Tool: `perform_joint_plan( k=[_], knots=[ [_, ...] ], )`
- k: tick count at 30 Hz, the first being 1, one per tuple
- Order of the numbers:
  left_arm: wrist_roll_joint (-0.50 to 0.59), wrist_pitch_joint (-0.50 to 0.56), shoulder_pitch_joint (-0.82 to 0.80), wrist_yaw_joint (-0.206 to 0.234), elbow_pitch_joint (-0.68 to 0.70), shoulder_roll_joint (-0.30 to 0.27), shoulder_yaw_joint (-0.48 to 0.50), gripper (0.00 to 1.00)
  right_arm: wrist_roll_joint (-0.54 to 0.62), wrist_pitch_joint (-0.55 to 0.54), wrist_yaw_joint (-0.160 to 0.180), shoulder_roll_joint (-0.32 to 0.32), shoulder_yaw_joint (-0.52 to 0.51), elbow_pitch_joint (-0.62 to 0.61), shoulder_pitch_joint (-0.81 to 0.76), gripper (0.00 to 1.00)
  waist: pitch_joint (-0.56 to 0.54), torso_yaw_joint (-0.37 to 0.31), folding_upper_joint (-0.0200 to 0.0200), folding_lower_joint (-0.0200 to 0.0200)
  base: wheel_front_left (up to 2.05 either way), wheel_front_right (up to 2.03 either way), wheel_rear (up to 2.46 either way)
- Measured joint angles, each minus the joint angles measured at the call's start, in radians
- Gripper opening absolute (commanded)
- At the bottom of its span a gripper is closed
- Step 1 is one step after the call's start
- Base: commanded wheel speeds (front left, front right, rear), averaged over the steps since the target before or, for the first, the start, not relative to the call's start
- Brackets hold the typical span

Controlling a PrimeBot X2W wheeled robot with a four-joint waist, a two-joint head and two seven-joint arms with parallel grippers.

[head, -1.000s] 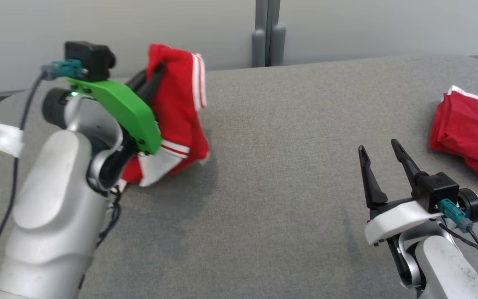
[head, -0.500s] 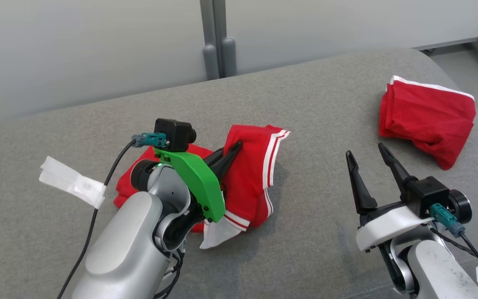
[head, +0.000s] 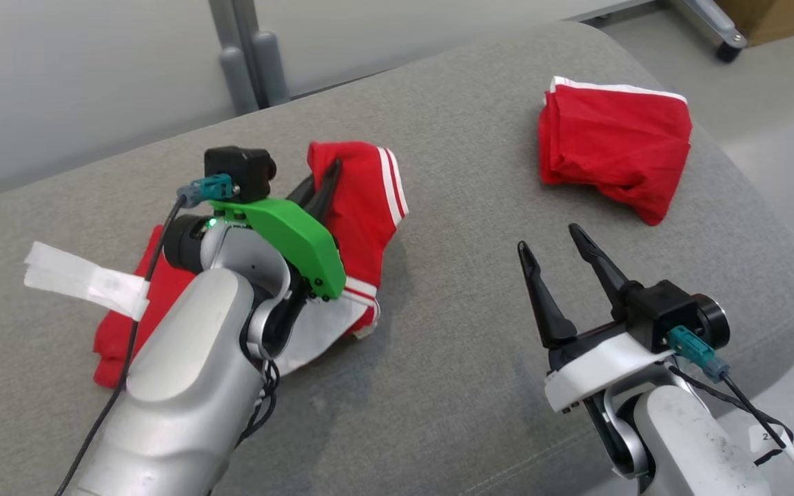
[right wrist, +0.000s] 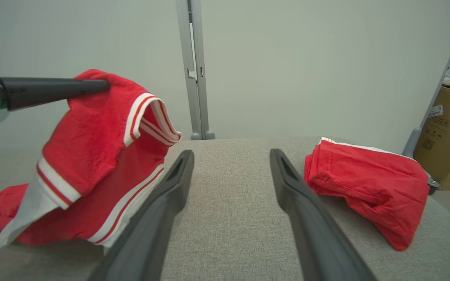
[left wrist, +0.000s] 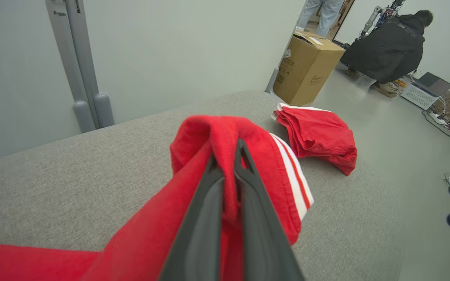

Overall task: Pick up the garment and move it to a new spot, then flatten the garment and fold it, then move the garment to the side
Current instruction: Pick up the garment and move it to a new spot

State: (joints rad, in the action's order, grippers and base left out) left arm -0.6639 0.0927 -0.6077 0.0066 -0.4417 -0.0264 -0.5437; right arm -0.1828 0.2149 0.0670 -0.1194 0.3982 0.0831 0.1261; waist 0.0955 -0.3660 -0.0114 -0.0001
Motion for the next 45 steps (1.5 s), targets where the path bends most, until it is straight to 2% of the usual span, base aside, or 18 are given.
perform_joint_plan(
  k=[2, 3, 4, 5, 6, 7, 8, 15, 21, 30, 35, 39, 45],
  knots=[
    [-0.001, -0.025, -0.029, 0.020, -0.003, 0.000, 0.001, 0.00, 0.000, 0.000, -0.008, 0.008, 0.012, 0.008, 0.011, 1.00, 0.013, -0.027, 0.0000, 0.0000, 0.00, 0.00, 0.00],
    [-0.001, -0.033, -0.038, 0.027, -0.007, 0.000, 0.000, 0.13, 0.000, 0.000, -0.014, 0.011, 0.019, 0.013, 0.016, 1.00, 0.019, -0.042, 0.0000, 0.0000, 0.00, 0.00, 0.00],
    [0.001, -0.038, -0.045, 0.032, -0.018, 0.000, -0.005, 0.13, 0.000, 0.000, -0.019, 0.014, 0.026, 0.020, 0.020, 1.00, 0.025, -0.055, 0.0000, 0.0000, 0.00, 0.00, 0.00],
    [0.005, -0.043, -0.051, 0.038, -0.035, 0.000, -0.012, 0.37, 0.000, 0.000, -0.022, 0.018, 0.031, 0.026, 0.025, 1.00, 0.031, -0.070, 0.0000, 0.0000, 0.00, 0.00, 0.00],
    [0.008, -0.045, -0.053, 0.041, -0.051, 0.000, -0.017, 0.51, 0.000, 0.000, -0.023, 0.022, 0.034, 0.029, 0.030, 1.00, 0.037, -0.083, 0.0000, 0.0000, 0.00, 0.00, 0.00],
    [0.011, -0.049, -0.053, 0.046, -0.071, 0.000, -0.024, 0.78, 0.000, 0.001, -0.023, 0.024, 0.035, 0.032, 0.035, 1.00, 0.043, -0.097, 0.0000, 0.0000, 0.00, 0.00, 0.00],
    [0.013, -0.055, -0.053, 0.052, -0.088, 0.000, -0.031, 1.00, 0.000, 0.002, -0.023, 0.025, 0.035, 0.036, 0.038, 1.00, 0.049, -0.110, 0.0000, 0.0000, 0.00, 0.00, 0.00],
    [-0.028, -0.100, -0.063, 0.045, -0.107, -0.002, -0.102, 1.00, -0.004, 0.005, -0.021, 0.026, 0.017, 0.065, 0.050, 1.00, 0.097, -0.162, 0.0000, 0.0000, 0.00, 0.00, 0.00],
    [-0.064, -0.149, -0.096, 0.025, -0.100, -0.002, -0.149, 1.00, -0.016, 0.008, -0.028, 0.026, 0.014, 0.097, 0.050, 1.00, 0.107, -0.140, 0.0000, 0.0000, 0.00, 0.00, 0.00],
    [-0.053, -0.244, -0.116, 0.019, -0.091, -0.004, -0.194, 1.00, -0.114, 0.014, -0.086, 0.043, 0.028, 0.152, 0.046, 1.00, 0.079, -0.031, 0.0000, 0.0000, 0.00, 0.00, 0.00],
    [-0.030, -0.283, -0.071, 0.019, -0.081, -0.004, -0.230, 1.00, -0.186, 0.013, -0.119, 0.057, 0.032, 0.201, 0.023, 1.00, 0.061, 0.034, 0.0000, 0.0000, 0.00, 0.00, 0.00],
    [-0.011, -0.305, -0.002, 0.030, -0.077, -0.005, -0.233, 1.00, -0.232, 0.003, -0.137, 0.058, 0.040, 0.250, 0.011, 1.00, 0.045, 0.089, 0.0000, 0.0001, 0.00, 0.00, 0.00],
    [-0.011, -0.324, 0.067, 0.052, -0.050, -0.007, -0.209, 1.00, -0.315, -0.009, -0.141, 0.062, 0.035, 0.309, -0.001, 1.00, 0.020, 0.173, 0.0000, 0.0000, 0.00, 0.00, 0.00]
  ],
)
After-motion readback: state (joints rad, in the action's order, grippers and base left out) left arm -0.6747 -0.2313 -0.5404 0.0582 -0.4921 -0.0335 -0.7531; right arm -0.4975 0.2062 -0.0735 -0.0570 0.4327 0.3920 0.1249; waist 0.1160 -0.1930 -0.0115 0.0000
